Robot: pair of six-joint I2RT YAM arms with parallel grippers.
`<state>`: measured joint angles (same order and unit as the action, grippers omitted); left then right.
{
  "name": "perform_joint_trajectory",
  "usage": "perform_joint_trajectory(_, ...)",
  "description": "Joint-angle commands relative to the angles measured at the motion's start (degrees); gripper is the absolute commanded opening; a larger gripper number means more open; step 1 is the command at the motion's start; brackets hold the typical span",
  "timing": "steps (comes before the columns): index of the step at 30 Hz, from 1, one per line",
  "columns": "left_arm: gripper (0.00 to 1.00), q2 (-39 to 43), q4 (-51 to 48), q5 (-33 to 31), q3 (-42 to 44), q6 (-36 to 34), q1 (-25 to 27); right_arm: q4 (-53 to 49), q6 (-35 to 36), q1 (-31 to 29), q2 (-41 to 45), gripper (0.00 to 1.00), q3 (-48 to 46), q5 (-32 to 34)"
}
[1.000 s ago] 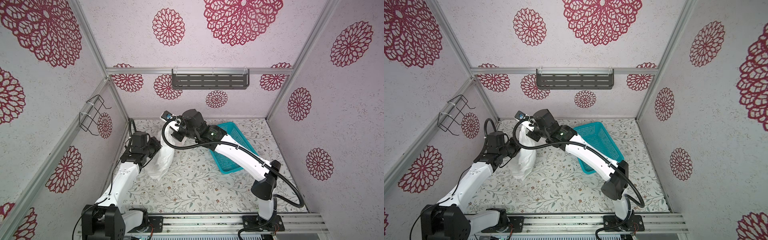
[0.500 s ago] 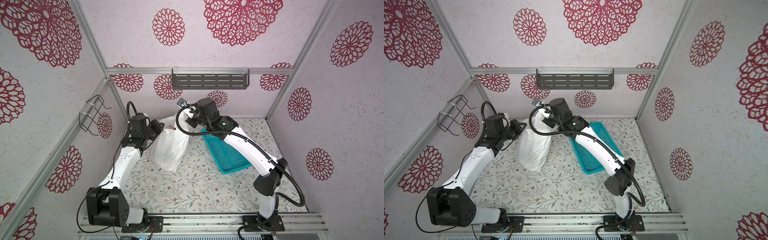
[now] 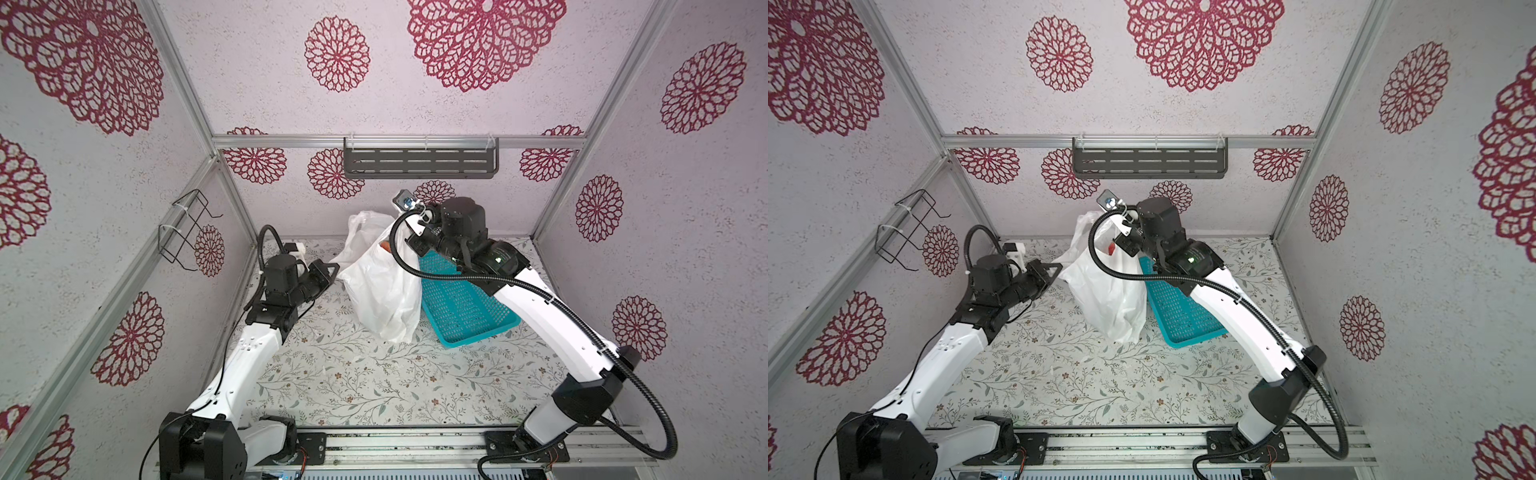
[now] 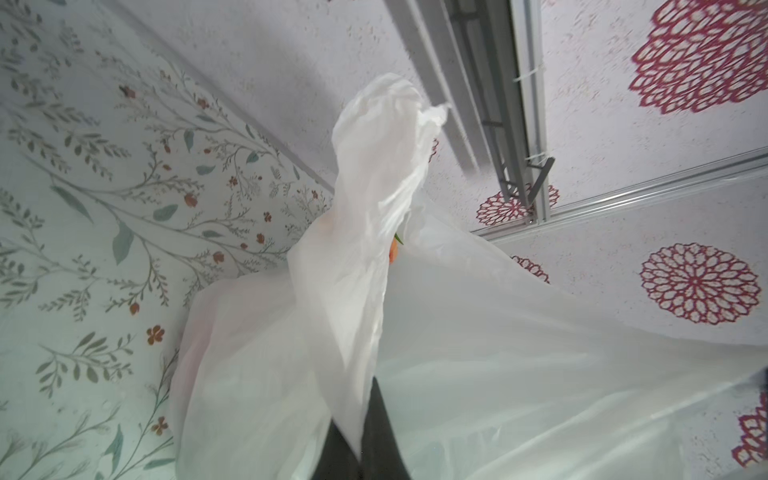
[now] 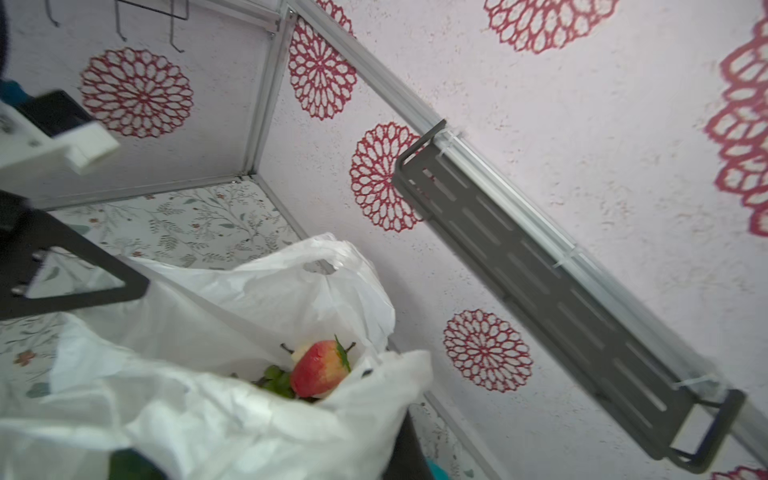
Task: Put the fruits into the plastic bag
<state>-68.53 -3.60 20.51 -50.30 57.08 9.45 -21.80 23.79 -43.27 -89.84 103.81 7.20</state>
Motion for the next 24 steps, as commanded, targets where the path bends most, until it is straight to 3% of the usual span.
perform_joint_trajectory(1,0.0,0.17,0.67,-4.19,5.74,1.86,1.28,3.16,-10.1,0.55,2.76,0.0,-8.52,-3.22)
perform_joint_trajectory(7,0.0,0.79,3.21,-6.46,9.72,4.64,3.35,12.48,-24.34,3.04,4.76,0.0,-25.77,-4.31)
perform_joint_trajectory(11,0.0,0.15,1.27,-6.75,8.11,3.56,3.51,14.18,-31.41,6.12,1.6,0.0,-28.28,-5.07)
perform_joint_trajectory(17,0.0,0.74,0.61,-7.83,8.34,3.21,3.88,12.98,-35.36,9.01,-2.96,0.0,-26.65,-5.24)
perform_joint_trajectory(24,0.0,1.73,-0.25,-9.01,7.99,1.77,3.91,17.37,-36.93,12.26,1.51,0.0,-28.14,-4.25)
